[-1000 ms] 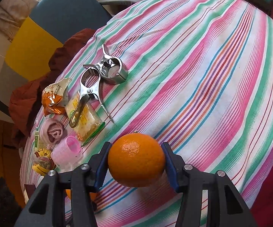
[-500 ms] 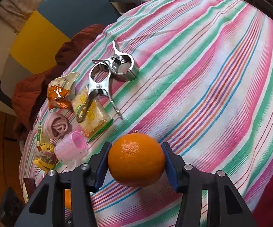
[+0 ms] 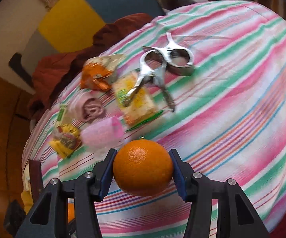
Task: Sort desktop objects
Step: 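Carry both oranges over the gold tray and open both tools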
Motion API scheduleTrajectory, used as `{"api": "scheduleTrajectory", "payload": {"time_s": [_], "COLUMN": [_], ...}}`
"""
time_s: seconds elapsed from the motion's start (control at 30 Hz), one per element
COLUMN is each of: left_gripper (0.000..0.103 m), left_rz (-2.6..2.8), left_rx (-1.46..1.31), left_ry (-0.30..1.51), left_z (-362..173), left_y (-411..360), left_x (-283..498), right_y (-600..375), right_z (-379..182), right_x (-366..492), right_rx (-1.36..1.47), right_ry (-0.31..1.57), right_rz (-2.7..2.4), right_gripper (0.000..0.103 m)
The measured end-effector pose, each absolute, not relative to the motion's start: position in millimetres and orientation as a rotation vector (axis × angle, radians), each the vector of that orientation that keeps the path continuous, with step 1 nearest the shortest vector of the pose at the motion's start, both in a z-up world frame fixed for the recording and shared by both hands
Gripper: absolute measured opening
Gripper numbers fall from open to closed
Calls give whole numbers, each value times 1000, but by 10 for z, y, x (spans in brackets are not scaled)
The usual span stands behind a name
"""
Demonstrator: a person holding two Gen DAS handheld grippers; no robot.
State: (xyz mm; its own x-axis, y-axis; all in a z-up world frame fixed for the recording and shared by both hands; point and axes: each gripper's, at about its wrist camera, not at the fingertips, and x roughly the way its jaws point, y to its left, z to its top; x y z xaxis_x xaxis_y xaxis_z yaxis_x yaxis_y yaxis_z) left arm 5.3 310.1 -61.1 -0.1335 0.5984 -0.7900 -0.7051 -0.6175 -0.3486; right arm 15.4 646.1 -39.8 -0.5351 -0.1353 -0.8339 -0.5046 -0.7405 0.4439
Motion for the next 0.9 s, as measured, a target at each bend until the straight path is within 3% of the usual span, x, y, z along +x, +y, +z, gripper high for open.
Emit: {"api": "scheduleTrajectory", "payload": {"time_s": [0.37, 0.9], "left_gripper": [50, 51], "left_rz": [1905, 2126], "left_rx": [-1280, -1150], "left_ry": [36, -177], "left_z": [-644, 23], "left_y": [2613, 1301], "left_x": [161, 96], "right_y": [5534, 3791], "right_z": [-317, 25], "right_x": [49, -226], "right_rx": [-1593, -1756], "right_ry": [904, 925], "right_rz": [2582, 2841], "right_gripper": [54, 54]}}
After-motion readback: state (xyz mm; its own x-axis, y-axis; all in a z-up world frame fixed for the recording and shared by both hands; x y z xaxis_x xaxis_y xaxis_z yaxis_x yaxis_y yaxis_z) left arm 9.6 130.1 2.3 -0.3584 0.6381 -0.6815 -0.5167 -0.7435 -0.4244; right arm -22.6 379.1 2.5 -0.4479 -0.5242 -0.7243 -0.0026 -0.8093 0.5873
